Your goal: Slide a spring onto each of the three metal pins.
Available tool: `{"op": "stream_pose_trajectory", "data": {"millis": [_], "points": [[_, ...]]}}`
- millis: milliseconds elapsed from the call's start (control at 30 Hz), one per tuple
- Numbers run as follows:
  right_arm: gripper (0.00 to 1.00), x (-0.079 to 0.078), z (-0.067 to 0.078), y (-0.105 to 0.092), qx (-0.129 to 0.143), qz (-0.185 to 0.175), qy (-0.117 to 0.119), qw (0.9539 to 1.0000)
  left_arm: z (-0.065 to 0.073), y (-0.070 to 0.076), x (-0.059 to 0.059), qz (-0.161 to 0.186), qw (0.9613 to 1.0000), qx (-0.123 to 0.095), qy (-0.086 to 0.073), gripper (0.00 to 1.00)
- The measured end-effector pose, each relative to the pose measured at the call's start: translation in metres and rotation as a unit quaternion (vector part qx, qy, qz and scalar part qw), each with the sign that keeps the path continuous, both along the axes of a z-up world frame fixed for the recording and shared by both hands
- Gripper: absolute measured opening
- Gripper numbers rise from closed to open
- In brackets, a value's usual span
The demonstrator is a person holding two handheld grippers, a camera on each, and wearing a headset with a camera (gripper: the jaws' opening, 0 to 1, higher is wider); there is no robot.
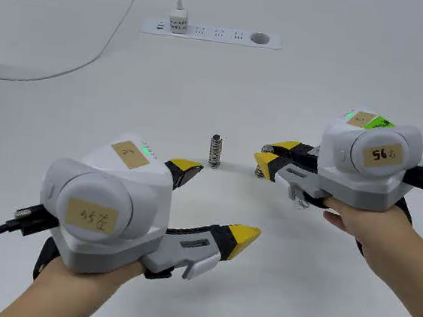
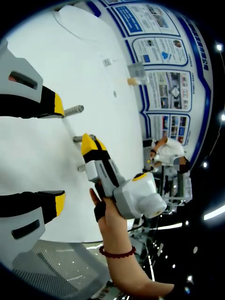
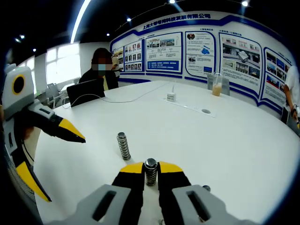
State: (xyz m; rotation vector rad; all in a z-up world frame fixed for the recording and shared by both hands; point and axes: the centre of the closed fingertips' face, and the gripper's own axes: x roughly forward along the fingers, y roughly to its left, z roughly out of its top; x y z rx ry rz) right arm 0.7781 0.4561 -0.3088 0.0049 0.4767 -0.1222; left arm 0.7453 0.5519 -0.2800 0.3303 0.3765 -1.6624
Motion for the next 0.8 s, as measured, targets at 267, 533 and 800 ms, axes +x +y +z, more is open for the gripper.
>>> {"op": "stream_pose_trajectory", "data": {"millis": [267, 533, 800], "points": [[0.14, -0.001, 0.003, -0.001, 0.029, -0.015, -0.007, 0.9994, 0.0, 0.001, 0.001, 0.0, 1.0, 0.001, -0.003, 0.63], [0.22, -0.002, 0.02, -0.002, 0.043, -0.021, -0.027, 0.9985, 0.002, 0.0, 0.001, -0.001, 1.0, 0.0, -0.008, 0.64], [0.32, -0.01, 0.039, 0.0, 0.08, -0.027, -0.049, 0.9952, 0.005, -0.004, -0.002, -0.004, 0.9999, -0.002, -0.016, 0.65]]}}
